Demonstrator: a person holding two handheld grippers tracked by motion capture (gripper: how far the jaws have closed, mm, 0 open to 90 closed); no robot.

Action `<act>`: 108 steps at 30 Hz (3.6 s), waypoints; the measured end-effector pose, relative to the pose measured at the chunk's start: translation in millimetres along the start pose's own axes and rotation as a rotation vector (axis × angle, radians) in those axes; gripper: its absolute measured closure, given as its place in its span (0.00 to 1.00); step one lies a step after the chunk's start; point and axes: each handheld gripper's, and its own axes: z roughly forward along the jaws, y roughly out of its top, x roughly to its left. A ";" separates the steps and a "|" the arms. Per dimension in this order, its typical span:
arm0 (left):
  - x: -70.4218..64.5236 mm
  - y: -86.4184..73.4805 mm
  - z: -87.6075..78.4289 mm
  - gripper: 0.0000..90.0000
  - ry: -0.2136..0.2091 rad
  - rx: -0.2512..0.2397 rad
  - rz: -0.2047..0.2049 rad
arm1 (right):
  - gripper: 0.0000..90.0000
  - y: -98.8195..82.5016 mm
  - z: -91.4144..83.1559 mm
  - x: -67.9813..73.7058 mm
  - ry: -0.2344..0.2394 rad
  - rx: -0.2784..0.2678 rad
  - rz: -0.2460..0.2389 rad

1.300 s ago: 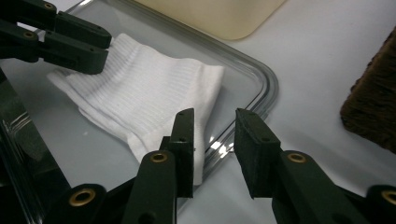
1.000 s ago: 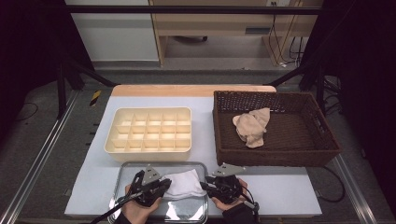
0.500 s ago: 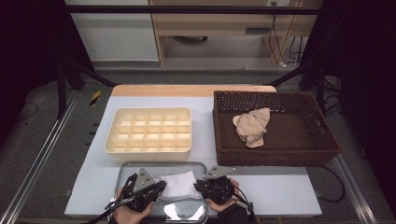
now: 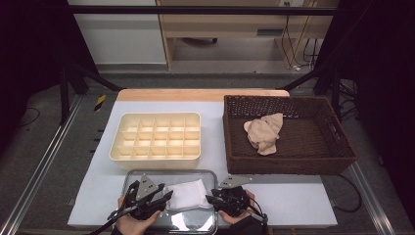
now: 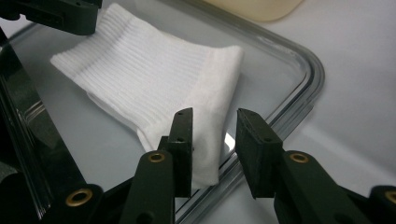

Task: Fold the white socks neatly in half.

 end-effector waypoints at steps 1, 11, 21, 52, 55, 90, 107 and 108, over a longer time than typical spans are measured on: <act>0.0 0.0 0.0 0.63 0.000 0.000 0.000 | 0.75 0.0 0.0 0.0 0.000 0.000 0.000; 3.2 -10.2 6.5 0.61 -0.042 0.014 -0.027 | 0.86 -5.3 6.5 8.0 0.018 0.023 -0.024; 4.9 -2.7 20.4 0.62 -0.093 -0.015 -0.020 | 0.92 8.4 -6.9 -5.4 0.002 -0.012 0.010; -25.6 23.2 45.1 0.94 -0.141 -0.044 0.021 | 0.75 -1.6 -20.8 -21.9 -0.039 -0.044 0.051; -27.7 20.2 49.8 0.94 -0.146 -0.029 0.025 | 0.75 -2.1 -19.6 -22.0 -0.032 -0.044 0.048; -28.3 18.3 52.3 0.95 -0.151 -0.014 0.033 | 0.92 8.7 -15.1 -11.8 0.055 -0.038 0.036; -11.1 29.0 19.1 0.97 -0.117 -0.066 0.045 | 0.92 28.4 -16.8 12.7 0.124 -0.074 -0.047; -6.8 27.0 11.0 0.97 -0.101 -0.067 0.042 | 0.92 30.4 -17.3 14.4 0.126 -0.078 -0.053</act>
